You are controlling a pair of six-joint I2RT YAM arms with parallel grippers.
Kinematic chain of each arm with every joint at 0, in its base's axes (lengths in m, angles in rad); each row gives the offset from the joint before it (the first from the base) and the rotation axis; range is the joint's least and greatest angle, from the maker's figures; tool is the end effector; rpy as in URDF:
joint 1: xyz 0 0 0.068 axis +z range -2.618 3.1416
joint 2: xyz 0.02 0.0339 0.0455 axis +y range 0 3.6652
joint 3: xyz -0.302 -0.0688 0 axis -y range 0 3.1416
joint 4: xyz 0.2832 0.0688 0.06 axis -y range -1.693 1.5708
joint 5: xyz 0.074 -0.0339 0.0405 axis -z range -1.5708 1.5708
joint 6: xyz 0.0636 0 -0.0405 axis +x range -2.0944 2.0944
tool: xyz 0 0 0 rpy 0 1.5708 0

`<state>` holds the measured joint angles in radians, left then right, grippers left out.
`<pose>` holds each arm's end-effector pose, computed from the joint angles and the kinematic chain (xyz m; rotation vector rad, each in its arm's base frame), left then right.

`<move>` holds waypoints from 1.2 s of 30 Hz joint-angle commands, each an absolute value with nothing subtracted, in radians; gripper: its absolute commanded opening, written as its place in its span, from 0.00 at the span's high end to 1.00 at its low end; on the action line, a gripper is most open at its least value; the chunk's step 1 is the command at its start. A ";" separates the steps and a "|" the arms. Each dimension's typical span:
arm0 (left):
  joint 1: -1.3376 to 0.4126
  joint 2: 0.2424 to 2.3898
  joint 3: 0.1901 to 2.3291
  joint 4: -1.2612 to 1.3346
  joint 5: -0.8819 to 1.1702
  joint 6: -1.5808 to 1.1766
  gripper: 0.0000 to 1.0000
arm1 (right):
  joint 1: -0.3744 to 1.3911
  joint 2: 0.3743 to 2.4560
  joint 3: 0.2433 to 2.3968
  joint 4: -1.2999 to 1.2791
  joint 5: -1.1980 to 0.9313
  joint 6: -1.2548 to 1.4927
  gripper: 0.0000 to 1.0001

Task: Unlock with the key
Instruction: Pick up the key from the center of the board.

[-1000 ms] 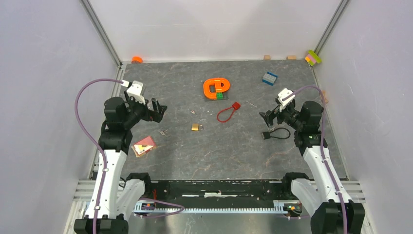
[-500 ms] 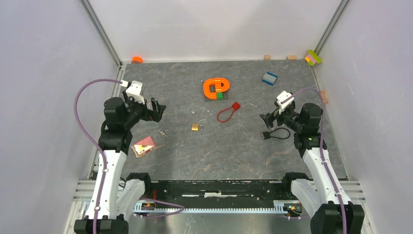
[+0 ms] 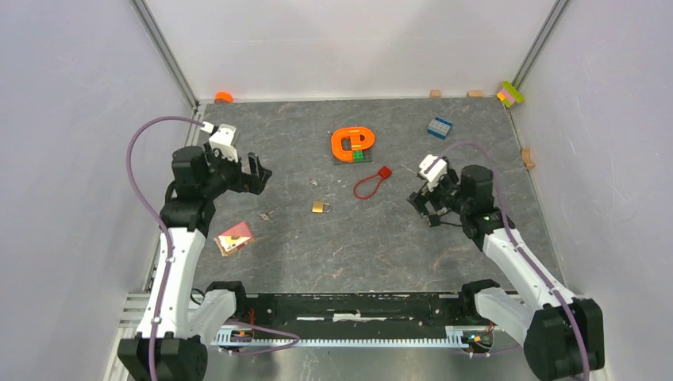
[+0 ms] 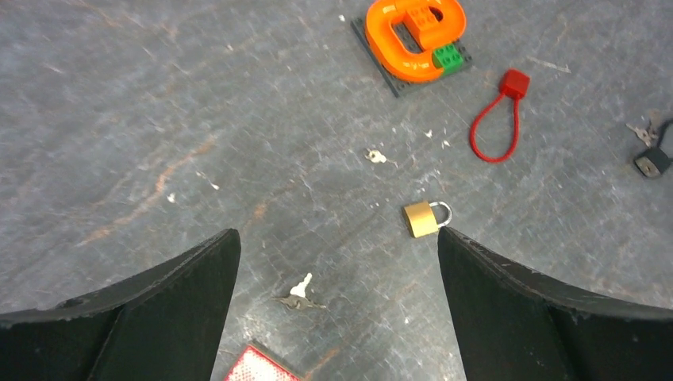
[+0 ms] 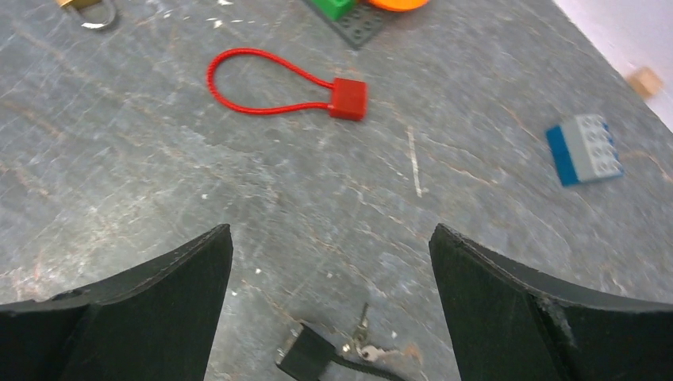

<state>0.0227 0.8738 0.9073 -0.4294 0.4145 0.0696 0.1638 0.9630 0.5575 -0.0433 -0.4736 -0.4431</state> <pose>0.2297 -0.0204 0.3635 0.3151 1.9214 -0.3458 0.2410 0.0692 0.2482 -0.8679 1.7787 0.2965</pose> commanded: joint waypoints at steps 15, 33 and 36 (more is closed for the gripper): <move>0.021 1.079 0.962 -0.566 0.468 0.187 0.00 | 0.523 1.157 0.647 -0.072 -0.214 -0.553 0.04; -0.111 1.175 0.820 -0.680 0.145 0.709 0.52 | 0.522 1.127 0.615 -0.084 -0.277 -0.623 0.04; -0.118 1.263 0.836 -0.680 0.124 0.744 0.53 | 0.523 1.131 0.616 -0.089 -0.277 -0.631 0.04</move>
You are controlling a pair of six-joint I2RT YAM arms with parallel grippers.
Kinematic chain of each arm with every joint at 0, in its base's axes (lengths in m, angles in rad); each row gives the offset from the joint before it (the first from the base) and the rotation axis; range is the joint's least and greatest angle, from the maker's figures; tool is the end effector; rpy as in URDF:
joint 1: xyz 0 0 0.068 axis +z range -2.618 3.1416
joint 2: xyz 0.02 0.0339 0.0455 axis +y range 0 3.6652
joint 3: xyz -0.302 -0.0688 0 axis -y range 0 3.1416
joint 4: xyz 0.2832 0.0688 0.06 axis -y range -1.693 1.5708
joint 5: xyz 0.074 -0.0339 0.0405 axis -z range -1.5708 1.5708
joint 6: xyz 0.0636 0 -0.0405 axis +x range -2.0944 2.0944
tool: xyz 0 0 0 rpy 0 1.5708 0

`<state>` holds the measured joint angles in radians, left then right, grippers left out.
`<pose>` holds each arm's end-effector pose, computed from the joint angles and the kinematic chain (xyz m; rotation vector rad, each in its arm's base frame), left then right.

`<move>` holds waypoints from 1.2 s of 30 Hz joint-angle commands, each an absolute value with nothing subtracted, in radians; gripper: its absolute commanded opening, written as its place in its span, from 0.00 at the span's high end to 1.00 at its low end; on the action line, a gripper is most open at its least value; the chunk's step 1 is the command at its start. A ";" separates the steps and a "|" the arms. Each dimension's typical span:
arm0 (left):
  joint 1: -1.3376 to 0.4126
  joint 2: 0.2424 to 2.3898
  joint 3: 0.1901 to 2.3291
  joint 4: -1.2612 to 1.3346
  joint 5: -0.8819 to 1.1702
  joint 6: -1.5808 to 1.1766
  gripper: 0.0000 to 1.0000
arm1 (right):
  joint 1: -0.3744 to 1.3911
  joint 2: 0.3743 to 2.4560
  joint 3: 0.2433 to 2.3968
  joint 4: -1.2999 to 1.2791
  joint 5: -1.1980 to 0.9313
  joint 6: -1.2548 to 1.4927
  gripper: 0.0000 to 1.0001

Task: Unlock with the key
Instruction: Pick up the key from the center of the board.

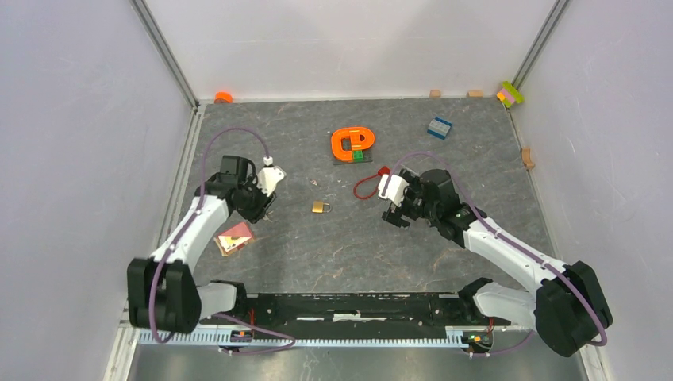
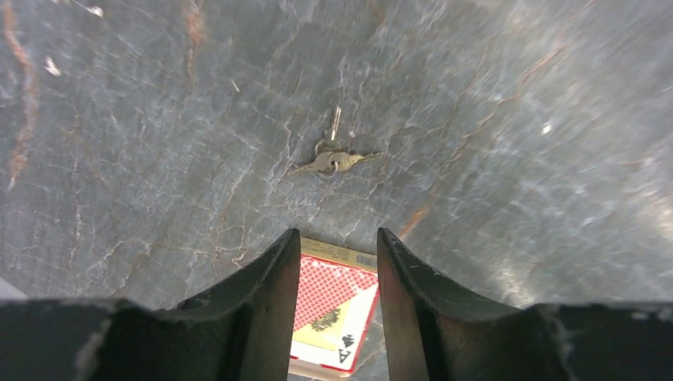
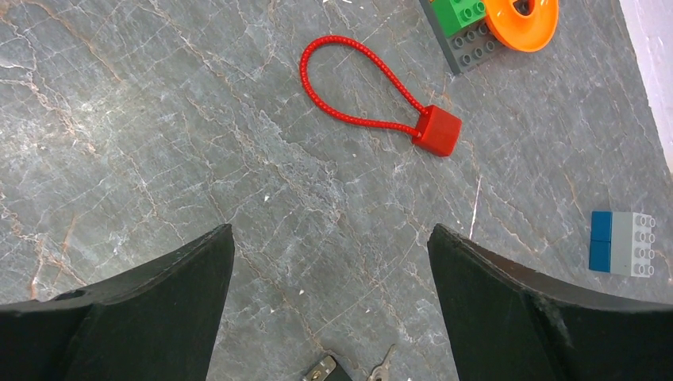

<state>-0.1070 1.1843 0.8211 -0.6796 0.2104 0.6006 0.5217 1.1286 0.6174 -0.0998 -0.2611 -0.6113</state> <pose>0.2579 -0.0411 0.2310 0.9625 2.3935 -0.0937 0.2329 0.1528 0.2225 -1.2853 1.7454 0.2332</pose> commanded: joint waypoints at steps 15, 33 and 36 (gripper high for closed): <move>-0.143 1.542 0.925 -0.679 0.155 0.727 0.54 | 0.523 1.151 0.612 -0.098 -0.275 -0.644 0.03; -0.160 1.605 0.910 -0.582 0.134 0.715 0.73 | 0.523 1.167 0.615 -0.104 -0.273 -0.649 0.02; -0.161 1.598 0.908 -0.563 0.131 0.703 0.78 | 0.523 1.169 0.617 -0.106 -0.274 -0.650 0.02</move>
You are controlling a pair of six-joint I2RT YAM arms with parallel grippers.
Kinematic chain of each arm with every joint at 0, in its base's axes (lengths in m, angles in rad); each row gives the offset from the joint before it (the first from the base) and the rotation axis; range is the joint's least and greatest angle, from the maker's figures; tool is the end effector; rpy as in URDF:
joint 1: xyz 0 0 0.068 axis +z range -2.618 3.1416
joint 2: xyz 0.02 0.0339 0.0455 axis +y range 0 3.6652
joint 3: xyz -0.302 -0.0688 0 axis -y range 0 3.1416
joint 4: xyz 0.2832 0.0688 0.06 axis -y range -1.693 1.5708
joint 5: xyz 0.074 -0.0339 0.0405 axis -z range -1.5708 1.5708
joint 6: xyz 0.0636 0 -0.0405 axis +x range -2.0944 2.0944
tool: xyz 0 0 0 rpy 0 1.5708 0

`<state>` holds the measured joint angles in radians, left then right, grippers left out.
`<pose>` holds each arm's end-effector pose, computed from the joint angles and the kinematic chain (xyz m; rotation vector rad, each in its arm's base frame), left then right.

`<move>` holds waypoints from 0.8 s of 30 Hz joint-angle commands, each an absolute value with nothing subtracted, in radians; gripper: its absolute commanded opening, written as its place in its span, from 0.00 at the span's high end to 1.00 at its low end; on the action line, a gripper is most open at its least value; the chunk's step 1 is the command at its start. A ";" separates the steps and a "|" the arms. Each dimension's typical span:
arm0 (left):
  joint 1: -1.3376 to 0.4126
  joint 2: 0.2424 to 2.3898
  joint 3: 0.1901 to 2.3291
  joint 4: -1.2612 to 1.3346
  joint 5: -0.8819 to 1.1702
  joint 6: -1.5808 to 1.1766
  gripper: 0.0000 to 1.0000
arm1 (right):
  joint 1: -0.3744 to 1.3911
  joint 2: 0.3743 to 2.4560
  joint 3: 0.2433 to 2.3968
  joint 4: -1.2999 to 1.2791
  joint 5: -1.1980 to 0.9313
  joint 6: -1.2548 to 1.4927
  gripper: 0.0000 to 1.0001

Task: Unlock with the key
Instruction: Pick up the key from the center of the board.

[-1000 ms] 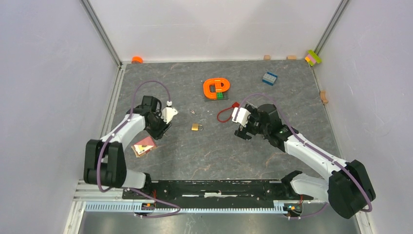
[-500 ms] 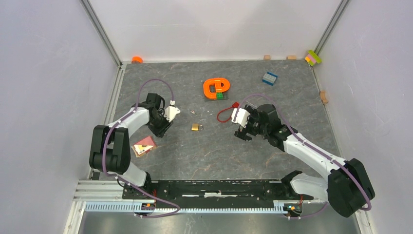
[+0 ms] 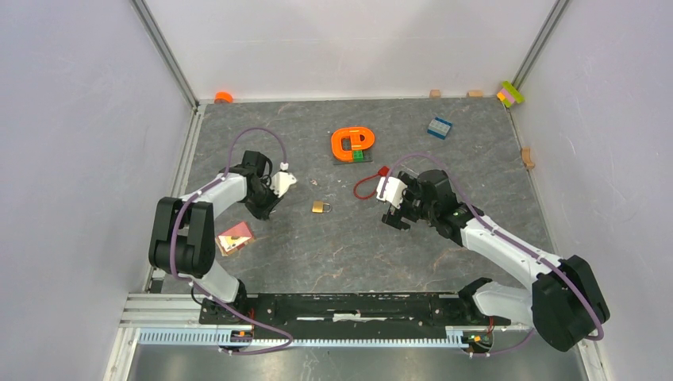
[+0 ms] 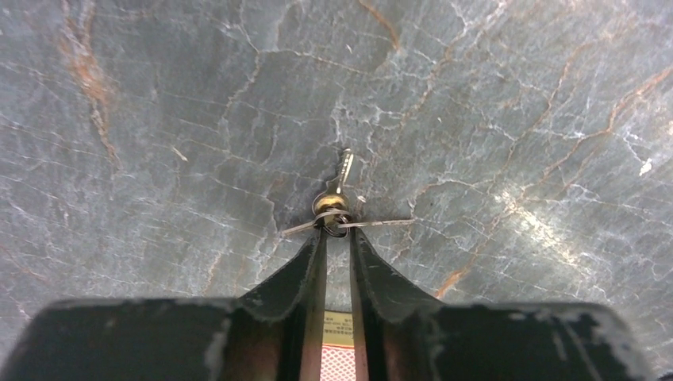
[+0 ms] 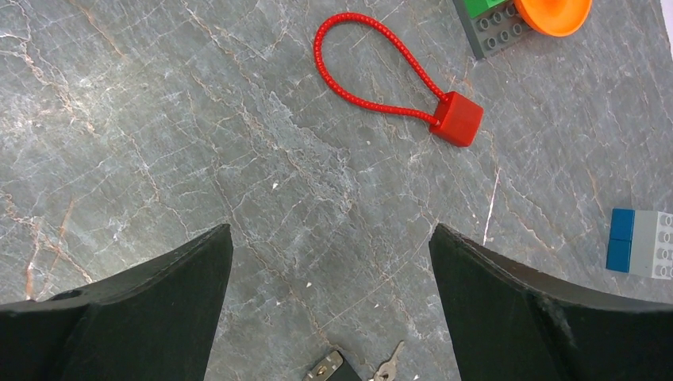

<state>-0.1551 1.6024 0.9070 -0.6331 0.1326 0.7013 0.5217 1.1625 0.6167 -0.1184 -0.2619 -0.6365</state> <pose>0.3132 -0.0575 0.1469 1.2135 2.6027 -0.0893 0.2345 0.1538 0.2115 -1.3303 1.7750 0.2292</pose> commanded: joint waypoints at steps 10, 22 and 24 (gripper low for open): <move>-0.161 1.532 0.891 -0.536 0.170 0.658 0.98 | 0.522 1.172 0.617 -0.107 -0.274 -0.652 0.02; -0.161 1.422 0.876 -0.575 0.231 0.624 0.79 | 0.523 1.183 0.620 -0.110 -0.278 -0.653 0.02; -0.161 1.437 0.887 -0.575 0.222 0.634 0.56 | 0.522 1.183 0.620 -0.112 -0.279 -0.654 0.02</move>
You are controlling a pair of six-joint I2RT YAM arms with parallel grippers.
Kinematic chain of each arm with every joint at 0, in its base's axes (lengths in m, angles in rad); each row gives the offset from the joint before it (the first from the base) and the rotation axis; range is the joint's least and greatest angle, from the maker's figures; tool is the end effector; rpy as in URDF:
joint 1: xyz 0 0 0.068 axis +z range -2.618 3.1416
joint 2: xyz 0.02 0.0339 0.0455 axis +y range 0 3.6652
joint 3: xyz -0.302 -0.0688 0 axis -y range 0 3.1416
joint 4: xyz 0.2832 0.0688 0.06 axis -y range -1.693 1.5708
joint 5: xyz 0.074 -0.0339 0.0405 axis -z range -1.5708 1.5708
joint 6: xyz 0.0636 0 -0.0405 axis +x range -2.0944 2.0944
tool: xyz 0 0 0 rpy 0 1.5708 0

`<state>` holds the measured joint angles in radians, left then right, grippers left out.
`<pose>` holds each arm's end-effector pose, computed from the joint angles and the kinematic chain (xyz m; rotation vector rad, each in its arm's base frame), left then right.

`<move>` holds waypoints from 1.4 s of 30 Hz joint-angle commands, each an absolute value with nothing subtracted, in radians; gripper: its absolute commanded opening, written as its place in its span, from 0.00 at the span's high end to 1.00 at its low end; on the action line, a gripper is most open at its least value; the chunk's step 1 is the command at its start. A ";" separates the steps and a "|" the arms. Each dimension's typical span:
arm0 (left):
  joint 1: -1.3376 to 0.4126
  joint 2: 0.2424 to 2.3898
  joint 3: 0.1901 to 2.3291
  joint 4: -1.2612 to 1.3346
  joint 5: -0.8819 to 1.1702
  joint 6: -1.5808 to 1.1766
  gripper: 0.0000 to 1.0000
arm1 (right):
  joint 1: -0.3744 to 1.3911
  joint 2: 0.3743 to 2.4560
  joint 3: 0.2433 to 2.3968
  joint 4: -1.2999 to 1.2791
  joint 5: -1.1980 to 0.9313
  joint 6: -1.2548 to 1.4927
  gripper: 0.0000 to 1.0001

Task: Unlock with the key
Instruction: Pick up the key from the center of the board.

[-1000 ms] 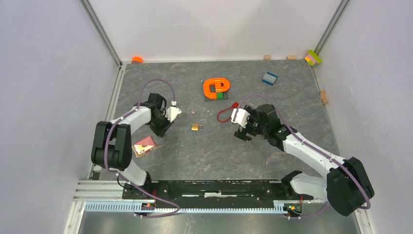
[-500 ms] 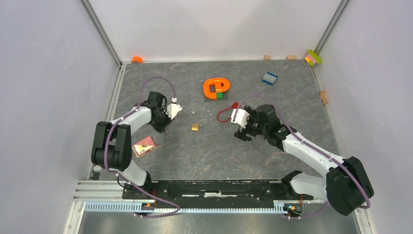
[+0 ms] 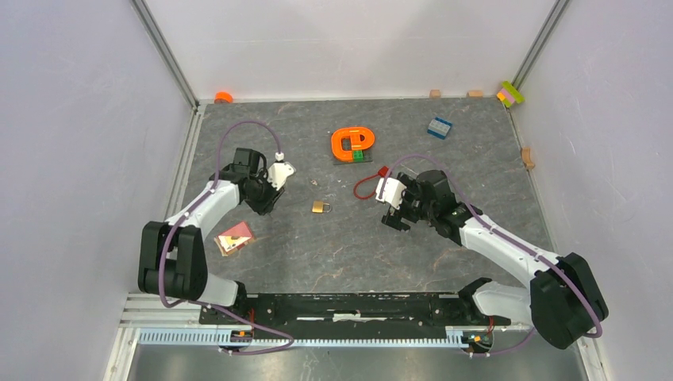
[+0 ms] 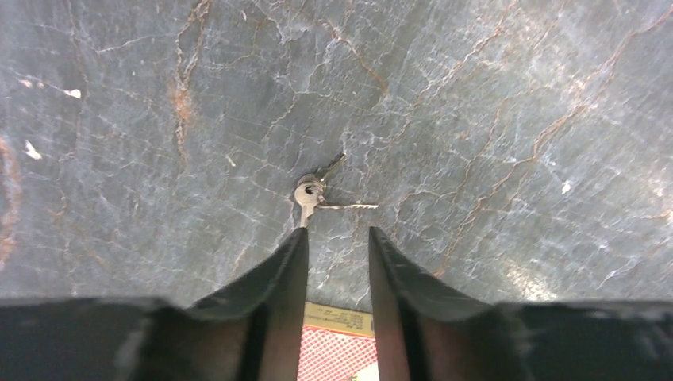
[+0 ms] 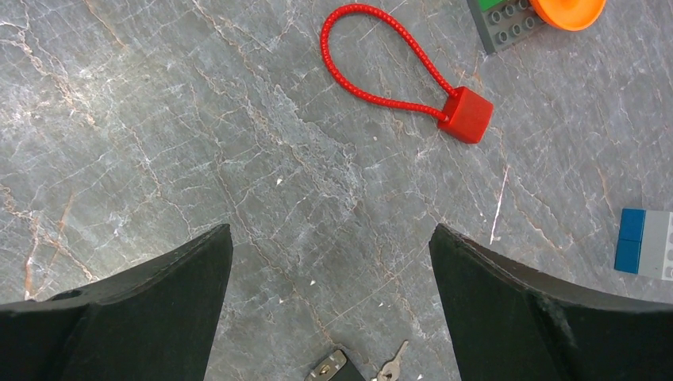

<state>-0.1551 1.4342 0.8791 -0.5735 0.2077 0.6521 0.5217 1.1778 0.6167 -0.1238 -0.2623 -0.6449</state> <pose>0.3037 -0.0608 0.1913 1.1024 2.4227 -0.1217 0.2353 0.1543 0.2069 -1.3468 1.7872 0.2288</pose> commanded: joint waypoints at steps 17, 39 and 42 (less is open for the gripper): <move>-0.174 1.631 0.996 -0.656 0.159 0.846 0.42 | 0.522 1.198 0.621 -0.117 -0.267 -0.660 0.02; -0.174 1.532 0.969 -0.785 0.364 0.703 0.63 | 0.522 1.228 0.632 -0.129 -0.267 -0.666 0.02; -0.175 1.512 0.974 -0.736 0.302 0.631 0.62 | 0.522 1.225 0.632 -0.130 -0.266 -0.667 0.02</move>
